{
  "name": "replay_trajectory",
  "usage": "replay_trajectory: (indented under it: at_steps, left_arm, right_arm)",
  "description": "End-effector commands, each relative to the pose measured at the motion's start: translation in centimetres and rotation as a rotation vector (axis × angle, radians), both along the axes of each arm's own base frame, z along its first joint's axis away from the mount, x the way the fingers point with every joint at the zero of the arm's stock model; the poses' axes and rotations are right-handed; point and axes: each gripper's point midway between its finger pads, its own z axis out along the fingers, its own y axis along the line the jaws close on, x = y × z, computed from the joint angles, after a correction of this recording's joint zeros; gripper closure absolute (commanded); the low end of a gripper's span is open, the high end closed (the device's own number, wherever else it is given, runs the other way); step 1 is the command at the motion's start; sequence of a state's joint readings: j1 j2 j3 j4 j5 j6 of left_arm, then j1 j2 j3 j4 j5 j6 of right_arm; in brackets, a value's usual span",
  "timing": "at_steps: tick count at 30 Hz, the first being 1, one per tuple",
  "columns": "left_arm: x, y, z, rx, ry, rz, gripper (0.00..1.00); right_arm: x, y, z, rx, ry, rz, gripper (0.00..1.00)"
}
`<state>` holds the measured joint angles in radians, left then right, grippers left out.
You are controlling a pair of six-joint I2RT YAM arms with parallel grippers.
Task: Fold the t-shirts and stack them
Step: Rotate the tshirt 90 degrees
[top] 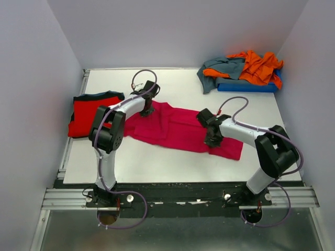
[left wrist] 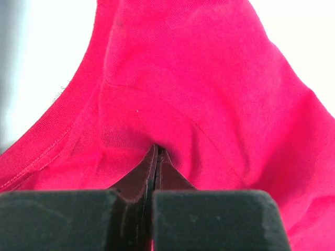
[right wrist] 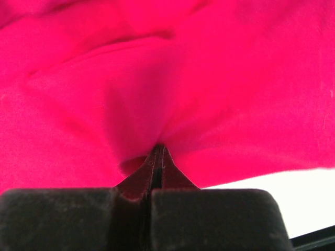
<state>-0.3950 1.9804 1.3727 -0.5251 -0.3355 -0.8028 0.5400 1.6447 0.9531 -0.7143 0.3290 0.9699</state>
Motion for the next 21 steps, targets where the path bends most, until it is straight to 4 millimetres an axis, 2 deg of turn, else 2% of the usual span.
replay_trajectory:
  at_steps: [1,3,5,8,11,12,14,16,18,21]
  left_arm:
    - [3.4,-3.0,-1.2,0.003,0.046,-0.071,1.00]
    - [5.6,-4.6,-1.1,-0.005,0.037,-0.107,1.00]
    - [7.3,-6.3,-1.8,-0.023,0.044,-0.130,1.00]
    - [10.1,-9.5,-1.6,-0.070,0.009,-0.176,1.00]
    - [12.2,-13.0,-1.4,-0.136,-0.046,-0.240,1.00]
    - [12.7,-13.9,-1.6,-0.169,-0.053,-0.255,1.00]
    - [13.7,-15.6,-1.6,-0.231,-0.082,-0.292,1.00]
    - [14.8,-15.9,-1.3,-0.239,-0.120,-0.292,1.00]
    - [16.0,-15.5,-0.8,-0.235,-0.165,-0.287,1.00]
    - [17.5,-16.1,0.9,-0.288,-0.241,-0.332,1.00]
  right_arm:
    - [-7.0,4.7,-3.3,0.049,0.223,0.060,0.99]
    - [-8.2,7.8,-3.2,0.082,0.230,0.119,0.99]
    - [-9.1,11.4,-3.0,0.125,0.228,0.193,0.99]
    - [-9.9,17.6,-2.3,0.217,0.213,0.327,0.99]
    - [-10.3,23.1,-0.6,0.423,0.169,0.504,0.99]
    - [-10.0,23.8,0.0,0.482,0.139,0.535,0.99]
    - [-8.8,23.8,2.1,0.534,0.046,0.581,0.99]
    - [-7.1,22.4,3.9,0.534,-0.031,0.599,0.99]
    - [-5.1,20.2,6.1,0.537,-0.109,0.590,0.99]
    - [-3.0,16.0,7.2,0.510,-0.168,0.528,0.99]
